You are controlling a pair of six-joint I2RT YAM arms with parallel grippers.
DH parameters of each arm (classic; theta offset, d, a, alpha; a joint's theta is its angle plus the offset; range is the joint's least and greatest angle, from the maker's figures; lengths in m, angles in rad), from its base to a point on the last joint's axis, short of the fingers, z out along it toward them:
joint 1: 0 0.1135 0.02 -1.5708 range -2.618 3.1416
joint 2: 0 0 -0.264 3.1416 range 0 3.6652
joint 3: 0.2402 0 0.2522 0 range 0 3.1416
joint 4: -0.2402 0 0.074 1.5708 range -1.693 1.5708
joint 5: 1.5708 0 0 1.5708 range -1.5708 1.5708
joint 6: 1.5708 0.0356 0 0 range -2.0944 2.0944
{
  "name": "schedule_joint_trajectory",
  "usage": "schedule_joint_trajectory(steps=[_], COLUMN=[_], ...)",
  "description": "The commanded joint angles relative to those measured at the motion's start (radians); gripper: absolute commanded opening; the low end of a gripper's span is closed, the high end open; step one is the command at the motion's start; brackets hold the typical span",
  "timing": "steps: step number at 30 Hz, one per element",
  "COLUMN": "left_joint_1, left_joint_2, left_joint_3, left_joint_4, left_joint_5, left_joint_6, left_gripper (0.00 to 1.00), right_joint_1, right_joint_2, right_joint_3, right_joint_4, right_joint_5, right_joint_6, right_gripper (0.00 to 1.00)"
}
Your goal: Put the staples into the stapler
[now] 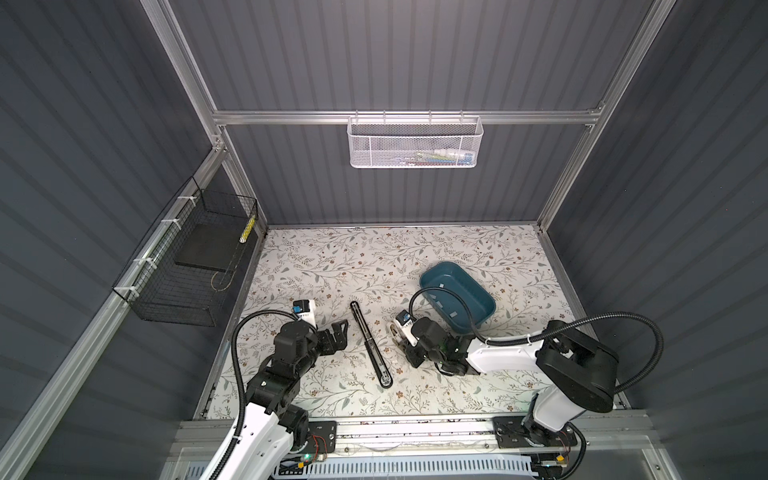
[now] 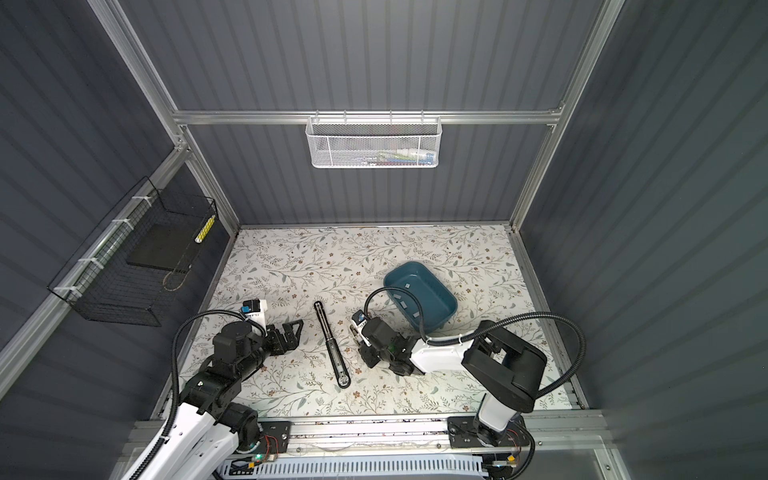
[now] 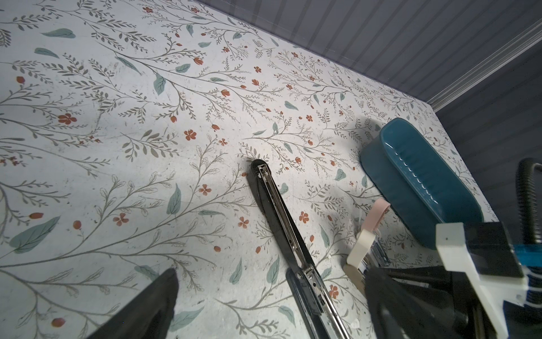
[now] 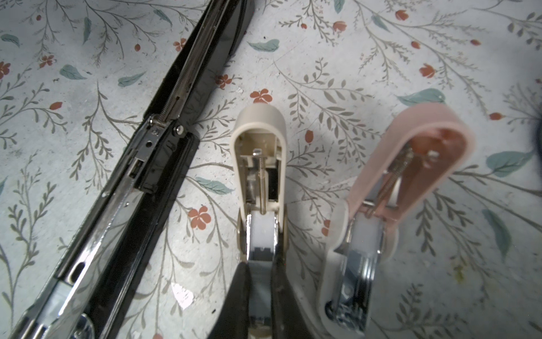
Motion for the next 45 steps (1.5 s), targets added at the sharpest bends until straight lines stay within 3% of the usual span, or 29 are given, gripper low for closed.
schedule_joint_trajectory(steps=[1,23,32,45], left_joint_1=[0.004,0.003,0.003,0.004], left_joint_2=[-0.011,-0.028,-0.028,-0.026], left_joint_3=[-0.01,-0.012,-0.011,-0.011], left_joint_4=[-0.011,-0.018,-0.018,-0.016], left_joint_5=[0.011,0.01,0.009,0.008], left_joint_6=[-0.01,-0.011,-0.011,-0.012], left_gripper=[0.99,0.99,0.99,0.99], right_joint_1=[0.004,0.026,0.032,0.033], right_joint_2=[0.015,0.013,0.013,-0.007], right_joint_3=[0.025,0.055,0.066,0.064], right_joint_4=[-0.011,-0.134,-0.154,-0.163], right_joint_5=[0.016,0.07,0.05,0.034], right_joint_6=[-0.008,-0.022,-0.023,-0.02], right_gripper=[0.08,0.11,0.21,0.26])
